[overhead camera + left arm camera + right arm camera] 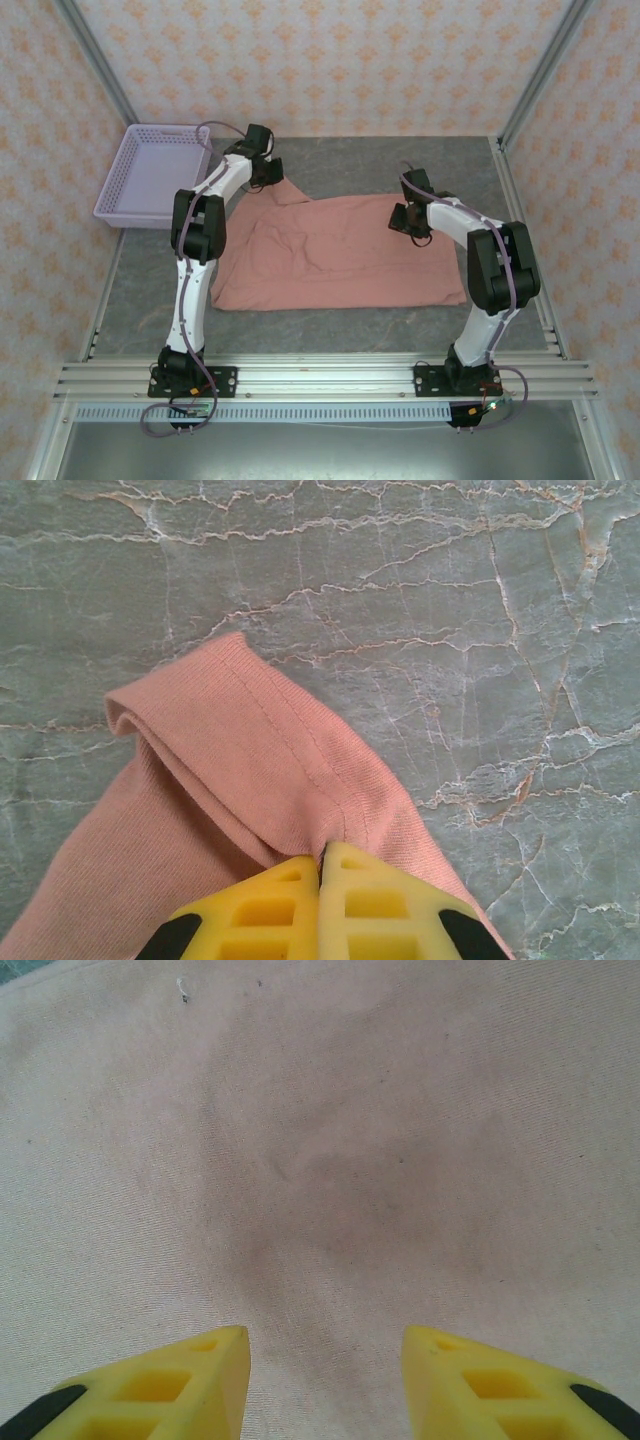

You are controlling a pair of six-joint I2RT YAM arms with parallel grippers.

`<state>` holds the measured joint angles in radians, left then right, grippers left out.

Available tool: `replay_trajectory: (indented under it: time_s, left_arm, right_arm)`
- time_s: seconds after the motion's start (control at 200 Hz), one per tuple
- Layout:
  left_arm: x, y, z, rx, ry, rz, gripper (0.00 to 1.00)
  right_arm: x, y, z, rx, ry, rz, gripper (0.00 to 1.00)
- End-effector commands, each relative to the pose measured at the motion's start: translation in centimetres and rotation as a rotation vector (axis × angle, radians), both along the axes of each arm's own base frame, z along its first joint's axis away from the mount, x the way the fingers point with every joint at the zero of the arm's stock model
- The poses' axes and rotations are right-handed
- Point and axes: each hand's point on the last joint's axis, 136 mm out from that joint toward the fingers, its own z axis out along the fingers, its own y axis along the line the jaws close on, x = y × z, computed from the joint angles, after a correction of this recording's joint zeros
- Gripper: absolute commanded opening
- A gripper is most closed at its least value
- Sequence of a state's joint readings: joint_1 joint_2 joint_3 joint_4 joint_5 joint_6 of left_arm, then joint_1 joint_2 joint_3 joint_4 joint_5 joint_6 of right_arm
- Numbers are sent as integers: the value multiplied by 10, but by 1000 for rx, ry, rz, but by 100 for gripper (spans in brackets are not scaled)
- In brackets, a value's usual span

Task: Fold the inside-out t-shirt

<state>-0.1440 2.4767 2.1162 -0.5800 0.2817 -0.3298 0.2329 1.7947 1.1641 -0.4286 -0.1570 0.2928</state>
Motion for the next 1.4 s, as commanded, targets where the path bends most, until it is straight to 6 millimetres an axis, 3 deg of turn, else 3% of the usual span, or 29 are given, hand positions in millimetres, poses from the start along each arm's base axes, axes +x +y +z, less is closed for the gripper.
replay_trajectory:
  time_s: [0.0, 0.45, 0.7, 0.911, 1.116, 1.396]
  left_arm:
    - [3, -8, 35, -9, -57, -34, 0]
    - [-6, -2, 70, 0, -102, -24, 0]
    - [-9, -3, 72, -4, -98, -27, 0]
    - [-11, -4, 71, -10, -98, -29, 0]
    - [-11, -4, 71, -9, -100, -32, 0]
    - [-12, -4, 72, -12, -99, -35, 0]
  right_arm:
    - [-2, -3, -4, -20, 13, 7, 44]
    - [17, -30, 22, -34, -56, -50, 44]
    - [51, -79, 36, 75, -137, -261, 46]
    - [81, -115, 22, 78, -133, -389, 50]
    - [104, -128, 6, 70, -105, -436, 49]
    - [120, -140, -18, 37, -64, -451, 38]
